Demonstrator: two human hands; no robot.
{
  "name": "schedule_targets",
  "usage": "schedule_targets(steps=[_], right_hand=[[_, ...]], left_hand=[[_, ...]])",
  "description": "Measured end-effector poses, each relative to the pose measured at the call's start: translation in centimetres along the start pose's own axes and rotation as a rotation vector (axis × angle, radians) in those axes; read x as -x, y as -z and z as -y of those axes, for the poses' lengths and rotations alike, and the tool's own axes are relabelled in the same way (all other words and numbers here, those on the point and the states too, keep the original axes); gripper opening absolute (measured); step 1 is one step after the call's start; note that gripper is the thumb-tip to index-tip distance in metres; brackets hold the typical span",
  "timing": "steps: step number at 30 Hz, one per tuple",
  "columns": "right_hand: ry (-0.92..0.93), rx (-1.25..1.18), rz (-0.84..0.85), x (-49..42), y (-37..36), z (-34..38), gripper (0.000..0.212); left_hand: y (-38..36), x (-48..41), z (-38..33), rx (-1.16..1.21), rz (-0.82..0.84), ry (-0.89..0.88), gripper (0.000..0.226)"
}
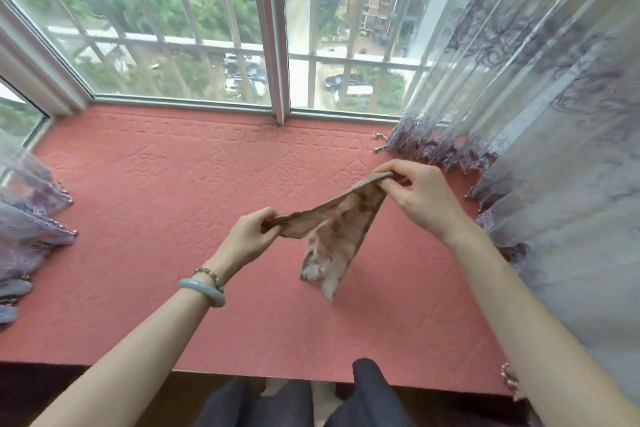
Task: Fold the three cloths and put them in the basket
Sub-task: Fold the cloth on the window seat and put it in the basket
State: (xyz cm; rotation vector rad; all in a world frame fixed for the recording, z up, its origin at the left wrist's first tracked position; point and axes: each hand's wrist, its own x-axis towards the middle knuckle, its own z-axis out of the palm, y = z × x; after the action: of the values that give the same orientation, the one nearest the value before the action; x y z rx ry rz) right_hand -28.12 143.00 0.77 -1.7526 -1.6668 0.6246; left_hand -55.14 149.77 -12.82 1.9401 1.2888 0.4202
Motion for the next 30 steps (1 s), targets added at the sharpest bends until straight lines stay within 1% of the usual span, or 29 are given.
schedule_targets(steps=[2,6,13,16,18,20,23,30], right_hand=[[-0.015,0.009,-0.013,0.0,1.5,0.7,0.016],[-0.034,-0.007,-0.026,0.1,3.7,2.1,0.012],[-0.053,-0.116,-0.105,0.2,7.5,4.6,0.007],[-0.056,-0.118,-0.138,-0.6,8.4,5.4,0.005],[-0.043,-0.121,-0.157,-1.1,8.7,5.8,0.009],[-0.029,-0.115,-0.172,-1.5,8.9,6.0,0.014],[-0.023,-0.089,-0.165,-1.7,8.9,5.9,0.012],[-0.024,-0.085,-0.099,-1.1,8.7,5.9,0.008]], left_hand=[[2.7,0.2,-0.6,0.015,-0.023,-0.023,0.030],[7.8,0.2,-2.6,0.043,-0.136,-0.084,0.039],[14.6,0.3,-7.8,0.112,-0.307,-0.228,0.034],[16.3,-0.1,-9.1,0.099,-0.319,-0.254,0.022],[17.2,-0.4,-9.9,0.096,-0.323,-0.258,0.016],[17.9,-0.6,-10.5,0.095,-0.345,-0.267,0.015],[18.6,-0.7,-10.9,0.087,-0.358,-0.280,0.017],[19.5,0.9,-10.6,0.074,-0.289,-0.319,0.020]])
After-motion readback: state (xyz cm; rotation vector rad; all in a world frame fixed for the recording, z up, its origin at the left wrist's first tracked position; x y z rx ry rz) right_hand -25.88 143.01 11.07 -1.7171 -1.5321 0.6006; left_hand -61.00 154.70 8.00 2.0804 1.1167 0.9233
